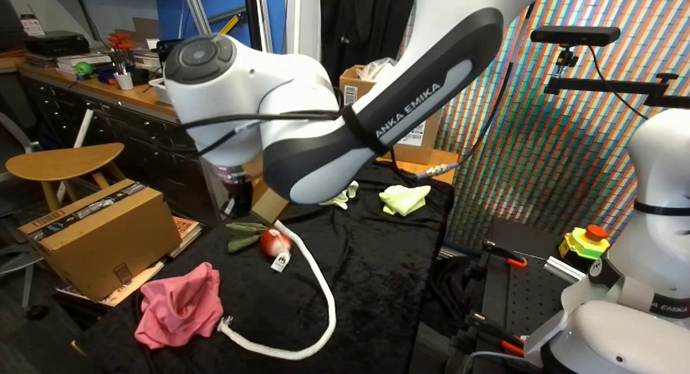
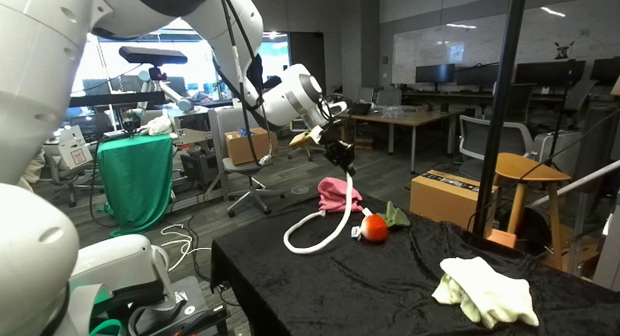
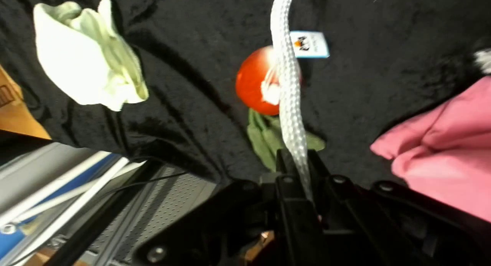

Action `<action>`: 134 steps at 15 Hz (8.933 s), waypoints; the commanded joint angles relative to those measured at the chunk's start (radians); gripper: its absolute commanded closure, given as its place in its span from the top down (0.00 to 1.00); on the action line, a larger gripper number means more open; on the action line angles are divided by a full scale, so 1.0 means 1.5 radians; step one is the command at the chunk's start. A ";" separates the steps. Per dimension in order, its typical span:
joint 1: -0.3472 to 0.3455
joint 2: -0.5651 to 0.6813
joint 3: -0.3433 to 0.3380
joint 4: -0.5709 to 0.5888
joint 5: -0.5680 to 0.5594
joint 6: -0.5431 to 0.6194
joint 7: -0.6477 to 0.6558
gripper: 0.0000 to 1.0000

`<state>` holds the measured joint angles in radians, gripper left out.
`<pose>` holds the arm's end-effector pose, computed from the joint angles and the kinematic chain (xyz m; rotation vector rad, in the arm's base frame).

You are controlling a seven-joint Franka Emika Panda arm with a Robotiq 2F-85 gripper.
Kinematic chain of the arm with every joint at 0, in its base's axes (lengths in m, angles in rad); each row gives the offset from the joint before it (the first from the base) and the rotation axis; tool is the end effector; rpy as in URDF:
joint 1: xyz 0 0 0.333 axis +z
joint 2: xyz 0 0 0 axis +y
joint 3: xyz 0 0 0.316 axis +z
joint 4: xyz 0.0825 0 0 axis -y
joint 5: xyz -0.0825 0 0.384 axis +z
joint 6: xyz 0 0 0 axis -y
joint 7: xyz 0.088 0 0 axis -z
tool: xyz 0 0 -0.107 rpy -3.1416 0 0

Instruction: Stack the items on the tablecloth together.

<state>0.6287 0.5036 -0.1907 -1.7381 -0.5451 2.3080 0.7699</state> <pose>0.6092 0.2881 0.3035 2.7224 0.0745 0.4692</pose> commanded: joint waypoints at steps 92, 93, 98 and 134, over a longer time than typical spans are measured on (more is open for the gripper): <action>-0.397 0.148 0.107 -0.046 0.138 0.100 0.125 0.38; -0.394 0.144 0.100 -0.051 0.159 0.099 0.109 0.44; -0.379 0.107 0.069 -0.087 0.222 0.112 0.057 0.82; -0.421 -0.007 -0.050 -0.344 0.280 0.193 0.104 1.00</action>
<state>-0.0023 0.4527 -0.2525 -2.2736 -0.1458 2.5451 0.9166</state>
